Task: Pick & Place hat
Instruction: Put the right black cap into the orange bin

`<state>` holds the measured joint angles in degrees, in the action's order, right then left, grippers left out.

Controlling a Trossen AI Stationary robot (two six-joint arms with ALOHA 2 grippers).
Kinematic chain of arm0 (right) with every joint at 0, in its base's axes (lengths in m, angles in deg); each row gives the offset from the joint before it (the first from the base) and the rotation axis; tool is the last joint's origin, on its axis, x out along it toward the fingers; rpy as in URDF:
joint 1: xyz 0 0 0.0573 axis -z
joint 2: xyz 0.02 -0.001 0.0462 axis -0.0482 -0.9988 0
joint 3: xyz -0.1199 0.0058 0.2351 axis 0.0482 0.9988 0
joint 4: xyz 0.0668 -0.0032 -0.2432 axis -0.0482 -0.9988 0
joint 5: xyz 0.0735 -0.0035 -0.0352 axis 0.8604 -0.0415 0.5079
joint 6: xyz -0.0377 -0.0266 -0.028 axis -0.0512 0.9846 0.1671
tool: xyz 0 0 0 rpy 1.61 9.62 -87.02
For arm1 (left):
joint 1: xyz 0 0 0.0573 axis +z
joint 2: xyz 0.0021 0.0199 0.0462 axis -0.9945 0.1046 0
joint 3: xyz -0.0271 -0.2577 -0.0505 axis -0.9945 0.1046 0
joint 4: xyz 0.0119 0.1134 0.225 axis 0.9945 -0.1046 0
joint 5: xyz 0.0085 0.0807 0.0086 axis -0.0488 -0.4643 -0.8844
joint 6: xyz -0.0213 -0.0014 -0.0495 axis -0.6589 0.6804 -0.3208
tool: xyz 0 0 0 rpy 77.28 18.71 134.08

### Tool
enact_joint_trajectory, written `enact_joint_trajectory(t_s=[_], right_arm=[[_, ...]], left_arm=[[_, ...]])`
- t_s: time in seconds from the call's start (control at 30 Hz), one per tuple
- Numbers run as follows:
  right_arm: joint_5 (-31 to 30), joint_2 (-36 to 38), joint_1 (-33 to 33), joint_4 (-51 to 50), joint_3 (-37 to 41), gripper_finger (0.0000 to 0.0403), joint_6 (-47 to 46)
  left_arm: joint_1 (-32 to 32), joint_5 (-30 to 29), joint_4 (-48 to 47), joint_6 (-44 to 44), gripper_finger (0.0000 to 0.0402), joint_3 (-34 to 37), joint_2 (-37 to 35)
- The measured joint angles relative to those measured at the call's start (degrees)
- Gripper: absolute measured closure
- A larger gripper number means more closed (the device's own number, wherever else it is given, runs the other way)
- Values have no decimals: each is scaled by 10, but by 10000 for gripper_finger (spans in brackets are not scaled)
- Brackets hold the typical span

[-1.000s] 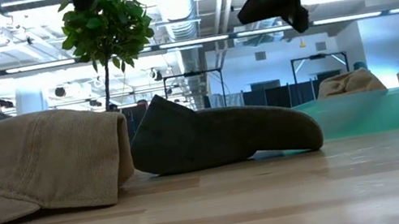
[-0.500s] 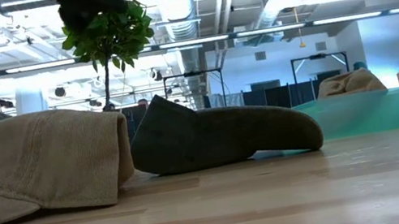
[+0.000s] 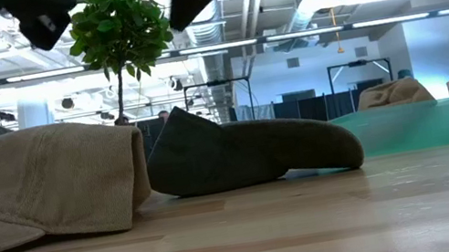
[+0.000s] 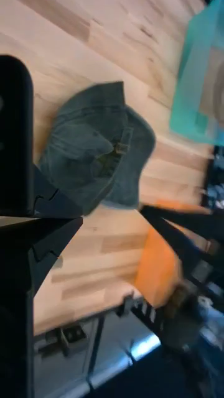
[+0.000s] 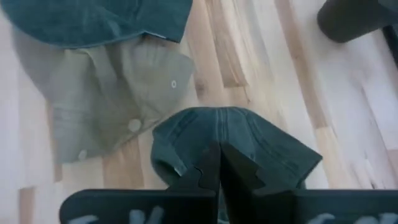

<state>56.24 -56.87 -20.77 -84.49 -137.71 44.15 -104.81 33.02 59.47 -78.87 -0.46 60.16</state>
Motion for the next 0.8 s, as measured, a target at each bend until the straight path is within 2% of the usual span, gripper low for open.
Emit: enact_joint_trajectory(t_s=[0.13,0.27,0.63,0.8], right_arm=[[52,-68,4,-42,-75,376,23],[89,-108,5,-77,-108,330,48],[92,-163,12,-74,-112,168,121],[90,-196,24,-114,-110,146,116]], left_arm=[[0,15,-3,-1,402,18,-29],[-4,19,-5,-3,402,20,-36],[-11,16,-5,-5,402,21,-32],[-11,14,-5,-5,402,21,-33]])
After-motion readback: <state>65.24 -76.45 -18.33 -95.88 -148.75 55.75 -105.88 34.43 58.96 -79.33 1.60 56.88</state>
